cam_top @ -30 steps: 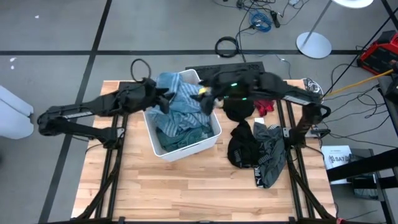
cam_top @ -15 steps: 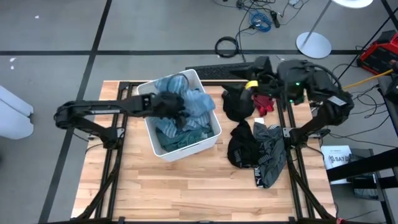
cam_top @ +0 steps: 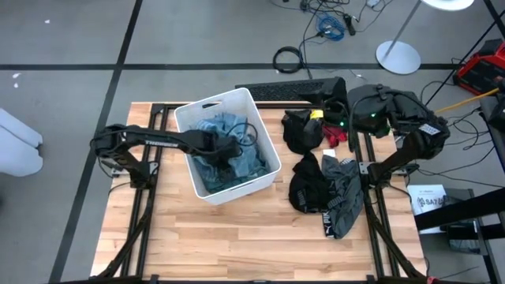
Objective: Sort clothes
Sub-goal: Put the blue shirt into the white laundry organizer
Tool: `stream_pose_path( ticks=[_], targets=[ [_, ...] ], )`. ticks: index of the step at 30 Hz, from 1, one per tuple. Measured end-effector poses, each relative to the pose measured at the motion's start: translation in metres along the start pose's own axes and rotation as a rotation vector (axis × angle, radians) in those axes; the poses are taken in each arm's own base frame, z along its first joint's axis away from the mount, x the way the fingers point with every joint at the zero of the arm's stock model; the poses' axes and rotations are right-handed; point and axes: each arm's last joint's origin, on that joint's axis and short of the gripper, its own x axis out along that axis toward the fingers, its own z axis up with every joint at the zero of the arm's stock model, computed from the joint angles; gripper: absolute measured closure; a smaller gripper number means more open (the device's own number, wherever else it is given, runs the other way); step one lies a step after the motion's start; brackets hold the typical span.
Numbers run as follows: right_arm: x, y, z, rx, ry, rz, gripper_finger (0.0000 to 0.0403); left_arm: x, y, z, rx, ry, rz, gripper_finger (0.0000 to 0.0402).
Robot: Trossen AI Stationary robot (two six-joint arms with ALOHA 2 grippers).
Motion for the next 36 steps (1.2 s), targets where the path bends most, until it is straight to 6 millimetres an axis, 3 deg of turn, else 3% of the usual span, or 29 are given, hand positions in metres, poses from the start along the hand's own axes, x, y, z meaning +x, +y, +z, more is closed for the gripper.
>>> stream_pose_path(
  ticks=[13, 19, 25, 30, 36],
  targets=[
    [0.005, 0.003, -0.009, -0.004, 0.069, -0.018, 0.0106, 0.033, -0.004, 0.007, -0.004, 0.074, -0.102, 0.019],
    [0.004, 0.004, -0.01, -0.006, 0.075, -0.011, 0.0106, 0.027, -0.004, 0.006, 0.0, 0.045, -0.054, 0.019],
    [0.004, 0.003, -0.01, -0.02, 0.082, -0.014, 0.0106, -0.015, -0.004, 0.012, -0.001, -0.079, -0.018, 0.019],
    [0.004, 0.003, -0.011, -0.029, 0.091, -0.019, 0.0106, -0.071, -0.004, 0.02, 0.005, -0.285, -0.009, 0.019],
    [0.004, 0.003, -0.012, -0.029, 0.094, -0.021, 0.0106, -0.126, 0.006, 0.01, -0.013, -0.406, -0.012, 0.019]
  ],
)
